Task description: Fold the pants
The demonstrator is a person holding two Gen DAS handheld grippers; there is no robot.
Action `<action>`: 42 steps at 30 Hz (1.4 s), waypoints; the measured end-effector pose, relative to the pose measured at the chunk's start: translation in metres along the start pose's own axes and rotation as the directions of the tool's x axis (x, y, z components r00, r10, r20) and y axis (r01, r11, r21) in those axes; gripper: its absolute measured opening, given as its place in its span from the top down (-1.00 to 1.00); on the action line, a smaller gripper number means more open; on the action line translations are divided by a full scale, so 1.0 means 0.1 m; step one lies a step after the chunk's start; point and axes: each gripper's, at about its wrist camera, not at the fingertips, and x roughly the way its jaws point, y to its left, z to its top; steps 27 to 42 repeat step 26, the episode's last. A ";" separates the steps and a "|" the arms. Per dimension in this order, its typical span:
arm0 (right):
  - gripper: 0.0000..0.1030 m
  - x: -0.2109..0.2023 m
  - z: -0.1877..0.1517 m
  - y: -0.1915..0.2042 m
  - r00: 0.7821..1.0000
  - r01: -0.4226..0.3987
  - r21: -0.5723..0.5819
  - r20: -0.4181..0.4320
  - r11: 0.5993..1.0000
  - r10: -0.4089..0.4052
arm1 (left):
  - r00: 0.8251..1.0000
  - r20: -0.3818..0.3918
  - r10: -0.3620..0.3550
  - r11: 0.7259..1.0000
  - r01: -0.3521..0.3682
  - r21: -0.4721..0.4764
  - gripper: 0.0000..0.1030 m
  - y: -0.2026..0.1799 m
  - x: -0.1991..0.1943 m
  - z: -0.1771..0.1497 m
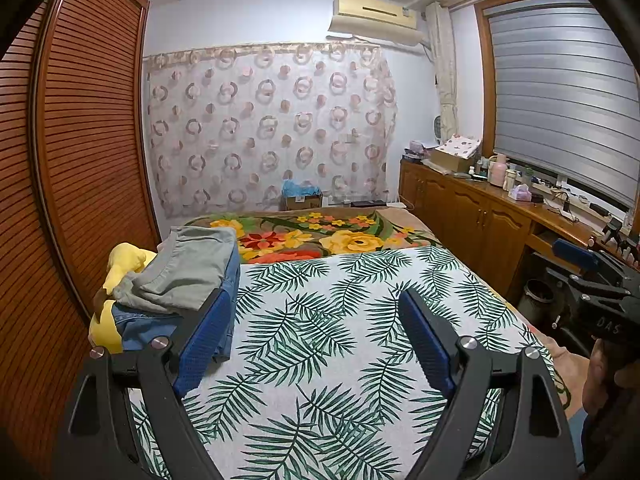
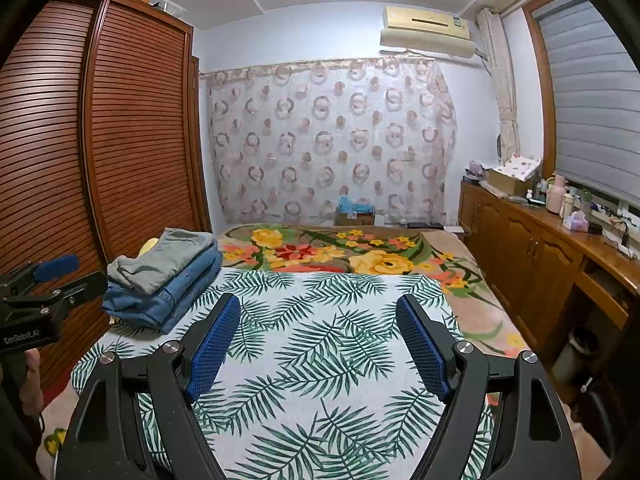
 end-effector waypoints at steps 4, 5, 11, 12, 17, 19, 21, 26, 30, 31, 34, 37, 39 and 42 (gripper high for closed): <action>-0.58 0.00 -0.01 0.00 1.000 -0.001 0.001 -0.002 1.000 0.001 | 1.000 0.000 0.000 1.000 0.000 -0.001 -0.67 0.00 0.00 0.00; -0.58 0.00 -0.01 0.00 1.000 -0.003 0.002 -0.003 1.000 0.003 | 1.000 0.000 0.001 1.000 -0.001 -0.001 -0.67 -0.01 0.00 0.00; -0.58 -0.01 -0.02 -0.01 1.000 -0.005 0.002 -0.002 1.000 0.005 | 1.000 0.001 0.000 1.000 0.000 0.000 -0.67 0.00 0.00 0.00; -0.58 -0.02 -0.02 -0.01 1.000 -0.004 0.001 -0.001 1.000 0.004 | 1.000 0.001 0.000 1.000 0.000 0.000 -0.67 0.00 0.00 0.00; -0.58 -0.03 -0.02 -0.02 1.000 -0.007 0.004 0.000 1.000 0.007 | 1.000 0.000 0.000 1.000 0.000 -0.001 -0.67 -0.01 0.00 0.00; -0.58 -0.03 -0.02 -0.01 1.000 -0.007 0.002 0.001 1.000 0.007 | 1.000 -0.002 0.000 1.000 0.000 0.000 -0.67 0.00 0.00 0.00; -0.58 -0.02 -0.01 -0.01 1.000 -0.007 0.002 0.001 1.000 0.007 | 1.000 -0.001 0.001 1.000 -0.001 -0.001 -0.67 0.00 0.00 0.00; -0.58 -0.02 -0.02 -0.01 1.000 -0.008 0.003 0.000 1.000 0.008 | 1.000 -0.001 0.000 1.000 0.000 -0.002 -0.67 -0.01 0.00 0.00; -0.58 -0.02 -0.02 -0.01 1.000 -0.008 0.003 0.000 1.000 0.008 | 1.000 -0.001 0.000 1.000 0.000 -0.002 -0.67 -0.01 0.00 0.00; -0.58 -0.02 -0.02 -0.01 1.000 -0.008 0.003 0.000 1.000 0.008 | 1.000 -0.001 0.000 1.000 0.000 -0.002 -0.67 -0.01 0.00 0.00; -0.58 -0.02 -0.02 -0.01 1.000 -0.008 0.003 0.000 1.000 0.008 | 1.000 -0.001 0.000 1.000 0.000 -0.002 -0.67 -0.01 0.00 0.00; -0.58 -0.02 -0.02 -0.01 1.000 -0.008 0.003 0.000 1.000 0.008 | 1.000 -0.001 0.000 1.000 0.000 -0.002 -0.67 -0.01 0.00 0.00; -0.58 -0.02 -0.02 -0.01 1.000 -0.008 0.003 0.000 1.000 0.008 | 1.000 -0.001 0.000 1.000 0.000 -0.002 -0.67 -0.01 0.00 0.00; -0.58 -0.02 -0.02 -0.01 1.000 -0.008 0.003 0.000 1.000 0.008 | 1.000 -0.001 0.000 1.000 0.000 -0.002 -0.67 -0.01 0.00 0.00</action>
